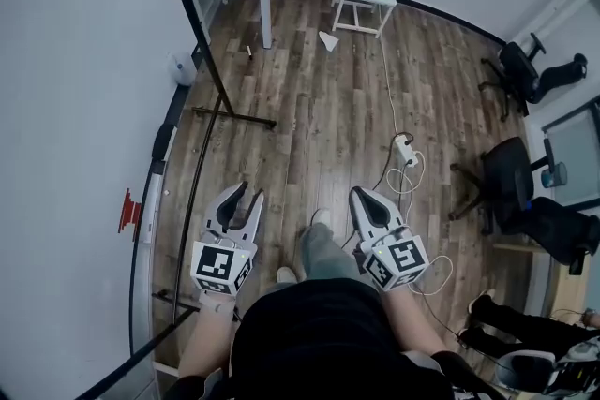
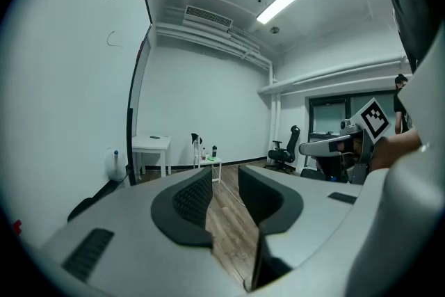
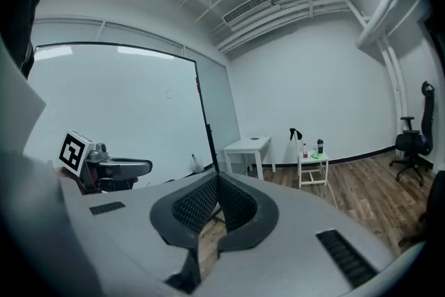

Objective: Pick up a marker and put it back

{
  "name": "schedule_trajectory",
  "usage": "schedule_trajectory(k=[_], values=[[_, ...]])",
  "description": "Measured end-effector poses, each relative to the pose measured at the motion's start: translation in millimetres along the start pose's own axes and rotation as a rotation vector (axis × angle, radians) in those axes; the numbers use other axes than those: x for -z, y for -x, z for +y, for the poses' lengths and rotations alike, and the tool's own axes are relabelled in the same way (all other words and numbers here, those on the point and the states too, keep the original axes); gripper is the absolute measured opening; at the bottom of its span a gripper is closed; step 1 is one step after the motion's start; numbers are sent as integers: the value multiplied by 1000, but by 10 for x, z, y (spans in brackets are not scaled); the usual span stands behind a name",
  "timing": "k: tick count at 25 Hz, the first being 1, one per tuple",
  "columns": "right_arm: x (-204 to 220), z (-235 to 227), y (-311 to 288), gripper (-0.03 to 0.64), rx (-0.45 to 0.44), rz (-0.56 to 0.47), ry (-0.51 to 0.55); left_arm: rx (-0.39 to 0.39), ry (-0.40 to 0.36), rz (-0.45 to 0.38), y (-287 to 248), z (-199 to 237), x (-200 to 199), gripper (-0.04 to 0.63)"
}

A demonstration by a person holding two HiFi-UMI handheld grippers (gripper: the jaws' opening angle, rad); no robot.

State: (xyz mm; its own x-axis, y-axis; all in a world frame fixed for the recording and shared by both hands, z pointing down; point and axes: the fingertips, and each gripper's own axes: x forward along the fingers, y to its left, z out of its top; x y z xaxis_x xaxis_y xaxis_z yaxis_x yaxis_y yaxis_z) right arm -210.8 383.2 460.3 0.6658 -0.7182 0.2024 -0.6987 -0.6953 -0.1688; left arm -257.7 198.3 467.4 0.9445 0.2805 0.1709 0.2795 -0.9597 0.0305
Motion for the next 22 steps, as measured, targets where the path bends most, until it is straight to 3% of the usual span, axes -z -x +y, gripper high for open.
schedule_trajectory(k=[5,14,22], values=[[-124,-269,-655,28,-45,0,-8,-51,2,29,-550,452,4,118],[-681,-1011,-1886,28,-159,12,-26,-157,2,66,-1717,1185,-409,118],[-918,-990,-3041,28,-291,52,12,-305,44,82,-2099,2040,-419,118]])
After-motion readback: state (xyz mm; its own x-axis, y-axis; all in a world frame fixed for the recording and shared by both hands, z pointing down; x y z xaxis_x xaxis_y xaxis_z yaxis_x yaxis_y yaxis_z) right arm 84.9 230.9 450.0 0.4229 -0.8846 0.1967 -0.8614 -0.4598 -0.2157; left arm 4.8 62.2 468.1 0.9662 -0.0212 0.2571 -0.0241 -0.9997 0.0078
